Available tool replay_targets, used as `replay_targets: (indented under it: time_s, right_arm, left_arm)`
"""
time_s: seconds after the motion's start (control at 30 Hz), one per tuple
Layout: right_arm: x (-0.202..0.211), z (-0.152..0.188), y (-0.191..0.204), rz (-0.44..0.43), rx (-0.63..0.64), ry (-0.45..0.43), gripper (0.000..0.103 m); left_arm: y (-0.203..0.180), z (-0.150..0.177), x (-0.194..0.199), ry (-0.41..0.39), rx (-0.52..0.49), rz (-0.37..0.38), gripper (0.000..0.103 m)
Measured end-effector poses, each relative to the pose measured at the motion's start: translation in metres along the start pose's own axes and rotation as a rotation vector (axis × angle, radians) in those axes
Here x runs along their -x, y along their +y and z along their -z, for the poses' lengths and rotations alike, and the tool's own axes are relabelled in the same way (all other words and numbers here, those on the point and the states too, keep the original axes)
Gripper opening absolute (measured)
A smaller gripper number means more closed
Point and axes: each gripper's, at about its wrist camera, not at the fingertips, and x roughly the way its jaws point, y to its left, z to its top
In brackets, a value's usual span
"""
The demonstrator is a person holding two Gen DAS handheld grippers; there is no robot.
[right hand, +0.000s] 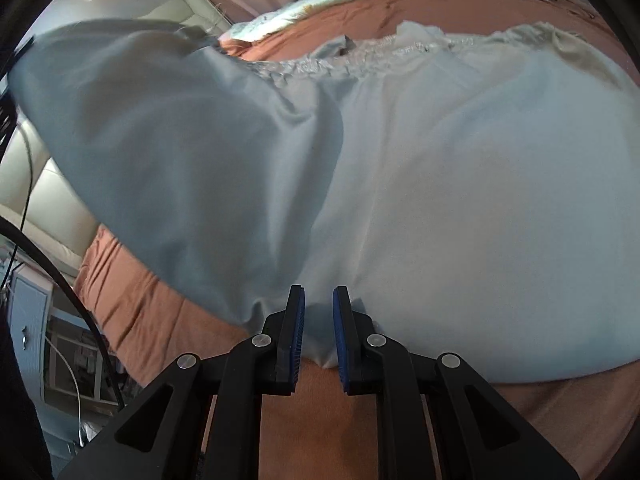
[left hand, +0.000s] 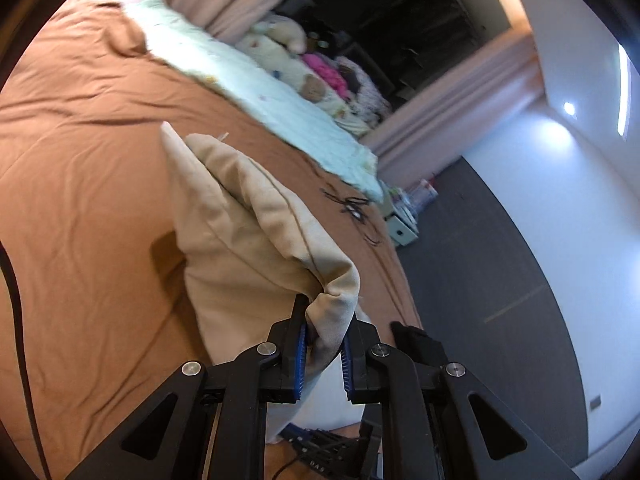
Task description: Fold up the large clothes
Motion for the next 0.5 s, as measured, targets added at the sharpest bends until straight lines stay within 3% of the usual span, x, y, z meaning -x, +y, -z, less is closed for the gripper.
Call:
replay_targets:
  time_s: [0.23, 0.3, 0.37, 0.5]
  right_arm:
    - [0.060, 0.017, -0.042, -0.001, -0.063, -0.090, 0.013]
    - [0.078, 0.025, -0.054, 0.006, -0.094, -0.121, 0.026]
    - [0.097, 0.033, -0.067, 0.019, -0.124, -0.168, 0.058]
    - [0.131, 0.049, -0.096, 0.052, -0.185, -0.241, 0.061]
  left_arm:
    - [-0.055, -0.004, -0.040, 0.052, -0.101, 0.049, 0.014]
    - [-0.071, -0.004, -0.054, 0.070, -0.125, 0.064, 0.014]
    - [-0.085, -0.003, -0.067, 0.091, -0.143, 0.078, 0.014]
    - [-0.113, 0.003, -0.103, 0.145, -0.182, 0.107, 0.014]
